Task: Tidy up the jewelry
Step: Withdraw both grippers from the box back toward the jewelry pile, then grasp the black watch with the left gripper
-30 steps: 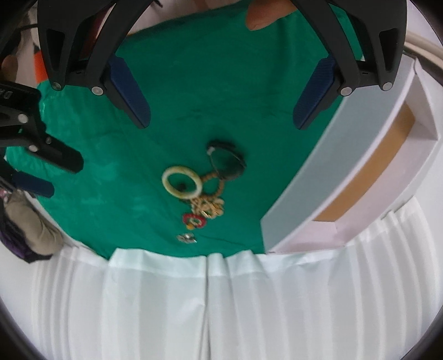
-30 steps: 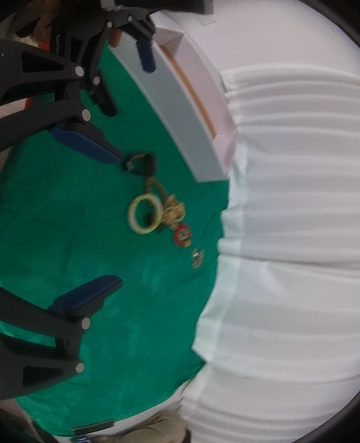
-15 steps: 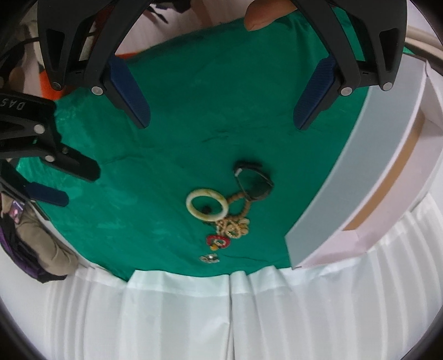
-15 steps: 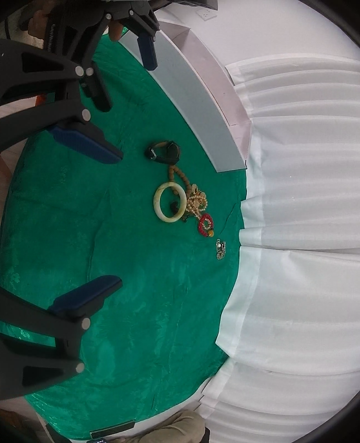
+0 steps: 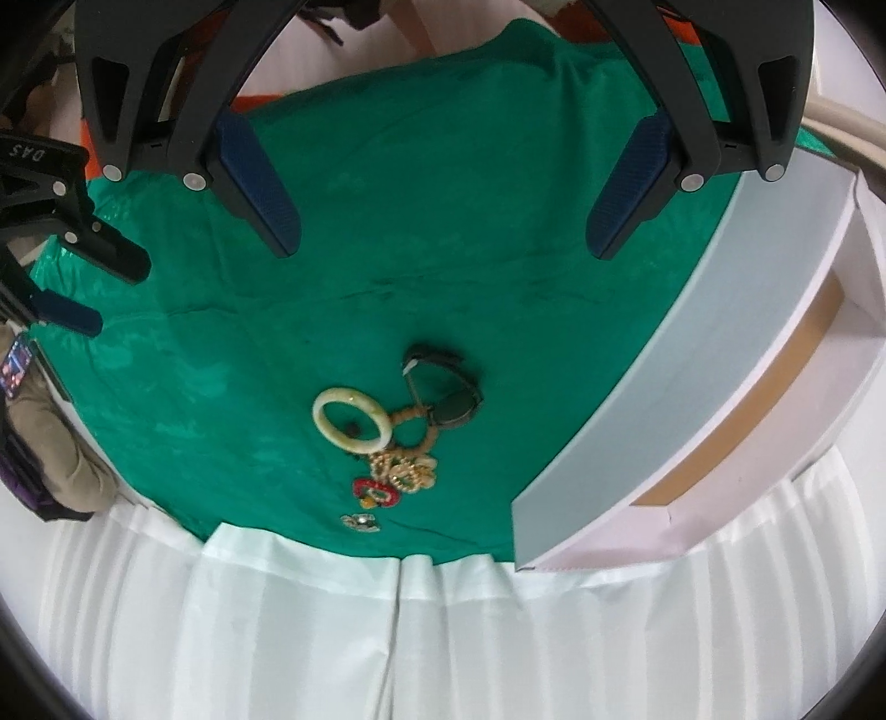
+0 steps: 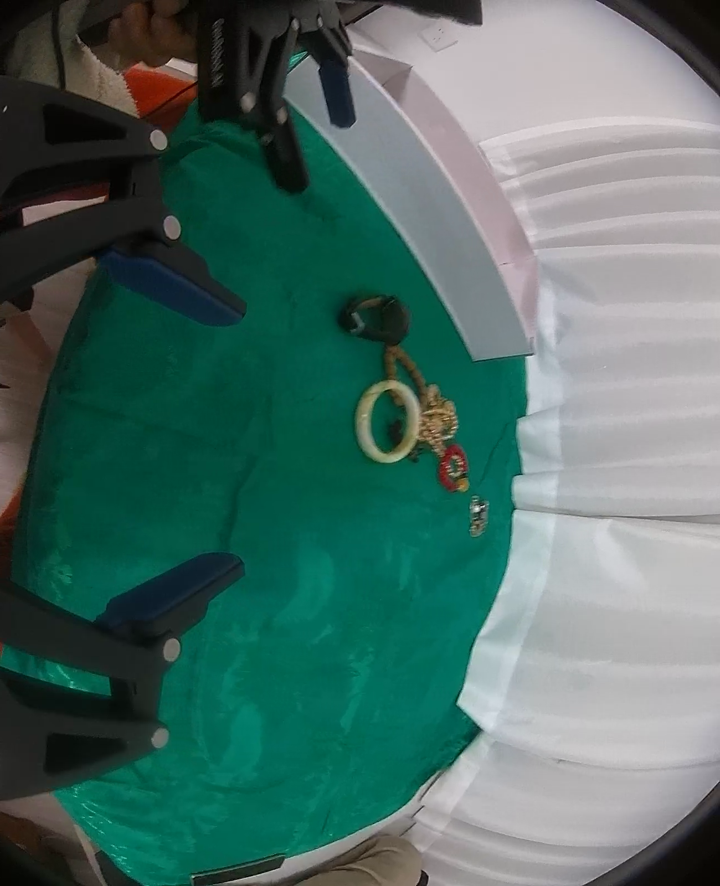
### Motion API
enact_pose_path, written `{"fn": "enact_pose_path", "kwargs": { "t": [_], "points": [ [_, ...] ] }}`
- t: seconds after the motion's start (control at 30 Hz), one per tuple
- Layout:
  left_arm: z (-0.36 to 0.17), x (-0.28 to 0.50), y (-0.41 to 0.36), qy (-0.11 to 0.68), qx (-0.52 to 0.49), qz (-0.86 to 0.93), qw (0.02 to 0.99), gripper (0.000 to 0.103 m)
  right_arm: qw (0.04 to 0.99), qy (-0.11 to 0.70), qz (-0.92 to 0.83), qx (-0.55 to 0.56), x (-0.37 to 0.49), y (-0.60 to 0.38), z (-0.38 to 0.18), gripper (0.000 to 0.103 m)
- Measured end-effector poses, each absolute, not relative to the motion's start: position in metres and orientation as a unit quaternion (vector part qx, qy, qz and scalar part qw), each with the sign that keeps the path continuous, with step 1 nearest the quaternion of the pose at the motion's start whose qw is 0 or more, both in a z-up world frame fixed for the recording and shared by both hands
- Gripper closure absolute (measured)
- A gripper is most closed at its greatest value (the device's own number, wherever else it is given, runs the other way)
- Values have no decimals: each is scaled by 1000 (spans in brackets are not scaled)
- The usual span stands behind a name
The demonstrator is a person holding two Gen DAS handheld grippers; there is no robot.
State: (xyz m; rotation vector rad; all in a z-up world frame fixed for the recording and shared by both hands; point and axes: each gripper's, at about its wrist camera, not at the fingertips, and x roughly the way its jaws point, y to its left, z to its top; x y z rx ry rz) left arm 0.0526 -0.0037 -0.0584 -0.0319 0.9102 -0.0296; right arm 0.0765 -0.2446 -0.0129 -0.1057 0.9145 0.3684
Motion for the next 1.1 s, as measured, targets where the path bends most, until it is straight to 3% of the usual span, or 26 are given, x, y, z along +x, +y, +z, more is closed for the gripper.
{"fn": "enact_pose_path", "kwargs": {
  "t": [0.77,1.1],
  "points": [
    [-73,85,2,468,-29,-20,883,0,851,490,183,-37,82,-237,-41,17],
    [-63,151,-24,471,-21,-132,872,1,852,491,177,-30,83,-241,-42,17]
  ]
}}
